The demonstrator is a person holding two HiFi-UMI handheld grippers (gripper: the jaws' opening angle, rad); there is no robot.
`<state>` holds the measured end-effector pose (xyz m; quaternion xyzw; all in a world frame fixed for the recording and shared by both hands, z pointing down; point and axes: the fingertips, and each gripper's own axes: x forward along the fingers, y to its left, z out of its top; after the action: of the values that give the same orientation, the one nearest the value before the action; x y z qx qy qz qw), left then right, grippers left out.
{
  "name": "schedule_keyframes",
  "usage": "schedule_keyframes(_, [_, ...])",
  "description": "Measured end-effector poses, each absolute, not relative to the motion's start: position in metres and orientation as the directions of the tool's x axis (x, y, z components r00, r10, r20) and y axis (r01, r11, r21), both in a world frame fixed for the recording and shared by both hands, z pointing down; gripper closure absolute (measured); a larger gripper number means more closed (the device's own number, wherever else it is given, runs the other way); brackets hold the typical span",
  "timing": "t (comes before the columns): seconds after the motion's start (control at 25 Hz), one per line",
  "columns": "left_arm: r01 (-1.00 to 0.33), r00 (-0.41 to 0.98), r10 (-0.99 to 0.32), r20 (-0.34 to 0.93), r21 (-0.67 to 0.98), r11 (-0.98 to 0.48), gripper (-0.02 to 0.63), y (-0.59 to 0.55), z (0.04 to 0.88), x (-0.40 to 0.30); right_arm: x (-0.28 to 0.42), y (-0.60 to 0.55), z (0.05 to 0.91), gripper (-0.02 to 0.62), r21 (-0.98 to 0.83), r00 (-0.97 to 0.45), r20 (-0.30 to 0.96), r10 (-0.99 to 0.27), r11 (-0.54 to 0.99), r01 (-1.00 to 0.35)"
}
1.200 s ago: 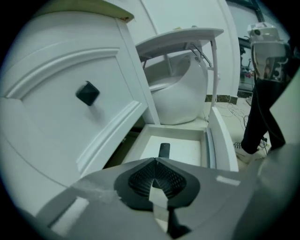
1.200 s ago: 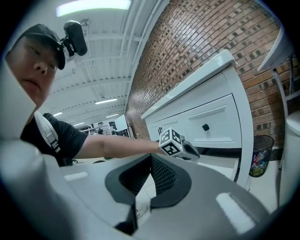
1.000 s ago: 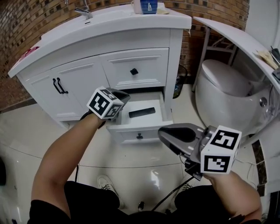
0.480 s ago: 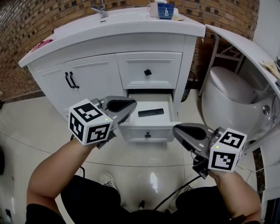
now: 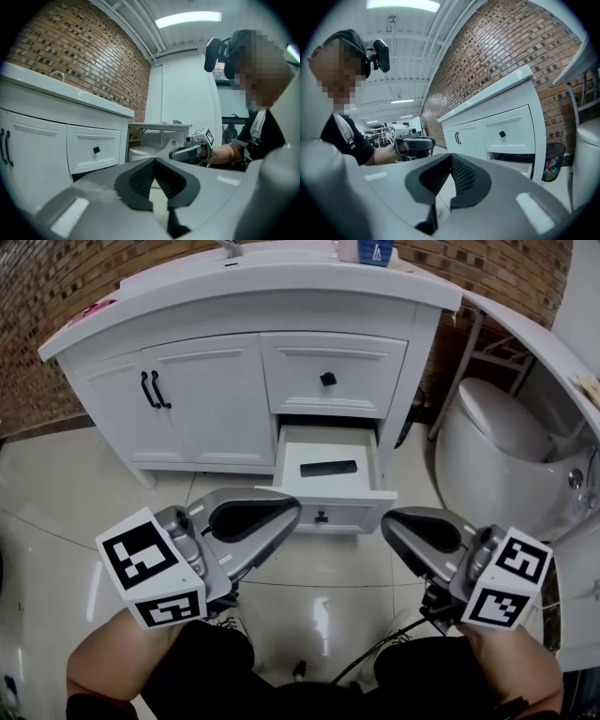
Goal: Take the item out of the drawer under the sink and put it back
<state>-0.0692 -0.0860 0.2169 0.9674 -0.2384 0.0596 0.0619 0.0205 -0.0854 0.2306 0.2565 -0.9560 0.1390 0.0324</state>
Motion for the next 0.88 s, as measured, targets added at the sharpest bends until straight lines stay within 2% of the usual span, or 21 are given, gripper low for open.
schedule_keyframes(0.48, [-0.453,0.877,-0.427,0.219,0.085,-0.887,0.6,-0.075,0.252,-0.075,0.003,-0.074,0.248,0.588,-0.236,-0.884,0.199,-0.423,0.855,-0.462])
schedule_keyframes(0.88, [-0.462,0.87,-0.435,0.231,0.079,-0.883,0.6,-0.076,0.257,-0.079,-0.001,-0.071,0.254,0.588,-0.232,-0.878,0.233,-0.418,0.853,-0.468])
